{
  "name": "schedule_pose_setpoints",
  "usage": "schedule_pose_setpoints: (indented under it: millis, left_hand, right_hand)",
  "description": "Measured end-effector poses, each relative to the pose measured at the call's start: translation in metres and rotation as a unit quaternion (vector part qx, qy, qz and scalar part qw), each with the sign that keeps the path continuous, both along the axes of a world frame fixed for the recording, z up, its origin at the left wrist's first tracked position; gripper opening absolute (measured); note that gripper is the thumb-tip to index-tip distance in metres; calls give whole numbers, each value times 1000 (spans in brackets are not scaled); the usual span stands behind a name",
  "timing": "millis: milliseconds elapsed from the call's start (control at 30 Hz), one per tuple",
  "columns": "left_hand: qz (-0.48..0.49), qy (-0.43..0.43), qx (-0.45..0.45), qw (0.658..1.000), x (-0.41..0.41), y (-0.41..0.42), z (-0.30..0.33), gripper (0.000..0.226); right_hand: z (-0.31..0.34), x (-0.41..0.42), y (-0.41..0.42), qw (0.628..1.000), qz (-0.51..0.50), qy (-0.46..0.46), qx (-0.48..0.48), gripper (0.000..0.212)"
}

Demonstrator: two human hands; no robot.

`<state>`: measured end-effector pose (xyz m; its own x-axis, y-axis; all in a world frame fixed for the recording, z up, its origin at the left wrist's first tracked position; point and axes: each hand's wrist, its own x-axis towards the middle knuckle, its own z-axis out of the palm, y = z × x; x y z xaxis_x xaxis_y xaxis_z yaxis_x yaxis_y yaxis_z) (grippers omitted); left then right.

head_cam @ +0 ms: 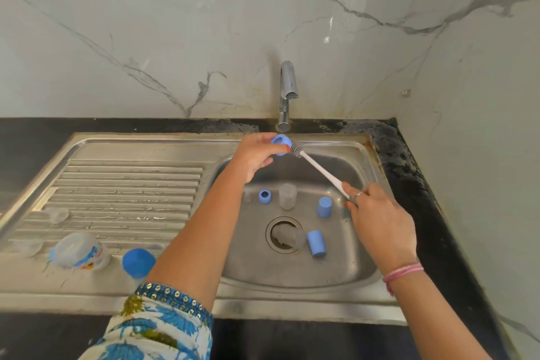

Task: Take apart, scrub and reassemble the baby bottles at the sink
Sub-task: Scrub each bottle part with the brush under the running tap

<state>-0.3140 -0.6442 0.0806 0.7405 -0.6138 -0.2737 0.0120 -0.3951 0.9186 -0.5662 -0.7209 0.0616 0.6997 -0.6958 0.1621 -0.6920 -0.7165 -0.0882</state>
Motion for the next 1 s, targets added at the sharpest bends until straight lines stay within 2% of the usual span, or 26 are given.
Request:
schedule_pose_setpoints:
  millis: [33, 133, 333, 533, 700, 800, 867, 900, 1000]
  left_hand:
    - [-6, -5, 18, 1000, -3, 7, -3, 16]
    - [-57, -135, 137, 980, -9, 25, -18, 16]
    - [-80, -199, 219, 952, -12, 50, -10, 20]
    - [-84, -221, 239, 942, 1, 81, 3, 41]
    - [-95, -232, 228, 941, 19, 124, 19, 30]
    - [-93, -254, 219, 937, 36, 153, 33, 29]
    - [-78, -261, 211, 939, 54, 178, 45, 31]
    - [-74, -273, 212, 935, 64, 190, 50, 29]
    - [-72, -302, 220, 925, 97, 228, 64, 24]
  right_hand:
    - [-3, 0, 3, 1000, 6, 20, -18, 39]
    - [-10, 3, 10, 998, 14, 52, -37, 33]
    - [-14, 14, 32, 999, 21, 33, -12, 35]
    - [-16, 32, 62, 999, 14, 51, 0, 28]
    - [-16, 52, 95, 997, -17, 32, 75, 25]
    - [-13, 68, 119, 984, -59, -57, 156, 24]
    - [-8, 85, 139, 960, -66, -146, 228, 25]
    - [-4, 95, 149, 931, -66, -204, 297, 25]
    - [2, 124, 178, 779, -89, -335, 523, 13]
